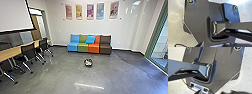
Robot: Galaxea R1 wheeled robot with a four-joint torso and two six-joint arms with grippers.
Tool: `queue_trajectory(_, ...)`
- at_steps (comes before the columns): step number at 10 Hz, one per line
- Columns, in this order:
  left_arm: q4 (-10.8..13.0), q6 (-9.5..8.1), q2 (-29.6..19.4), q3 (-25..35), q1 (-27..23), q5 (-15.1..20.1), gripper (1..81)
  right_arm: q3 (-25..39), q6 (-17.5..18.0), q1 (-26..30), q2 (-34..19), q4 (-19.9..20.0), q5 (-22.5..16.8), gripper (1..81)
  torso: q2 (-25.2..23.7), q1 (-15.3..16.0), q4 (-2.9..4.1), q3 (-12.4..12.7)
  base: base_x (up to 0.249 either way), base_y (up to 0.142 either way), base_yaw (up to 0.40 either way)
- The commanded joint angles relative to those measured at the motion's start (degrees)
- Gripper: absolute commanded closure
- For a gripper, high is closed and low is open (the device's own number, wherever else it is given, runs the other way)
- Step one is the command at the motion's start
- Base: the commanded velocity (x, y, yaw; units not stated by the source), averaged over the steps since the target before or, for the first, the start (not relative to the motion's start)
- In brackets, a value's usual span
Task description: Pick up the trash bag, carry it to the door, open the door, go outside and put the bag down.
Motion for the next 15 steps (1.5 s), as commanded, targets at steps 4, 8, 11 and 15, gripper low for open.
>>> queue_trajectory(4,0.52,0.35,-0.14,0.32,-1.75,3.45,1.0,0.25,-0.24,1.84,-0.18,-0.39,-3.69,1.0,0.0,0.02,0.0,0.0,0.141,0.015,0.0)
queue_trajectory(8,0.52,0.35,-0.13,0.32,-1.74,3.36,1.0,0.34,-0.24,1.93,-0.18,-0.3,-3.69,1.0,0.0,0.02,0.0,0.0,0.141,0.076,0.0)
queue_trajectory(11,0.52,0.35,-0.05,0.32,-1.74,3.36,1.0,0.16,-0.24,1.93,-0.18,-0.21,-3.7,1.0,0.0,0.0,0.0,0.0,0.141,0.074,0.0)
queue_trajectory(15,0.6,0.35,-0.04,0.41,-1.74,3.36,1.0,0.08,-0.15,1.84,-0.1,-0.04,-3.69,1.0,0.0,0.0,0.0,0.0,0.139,0.0,0.0)
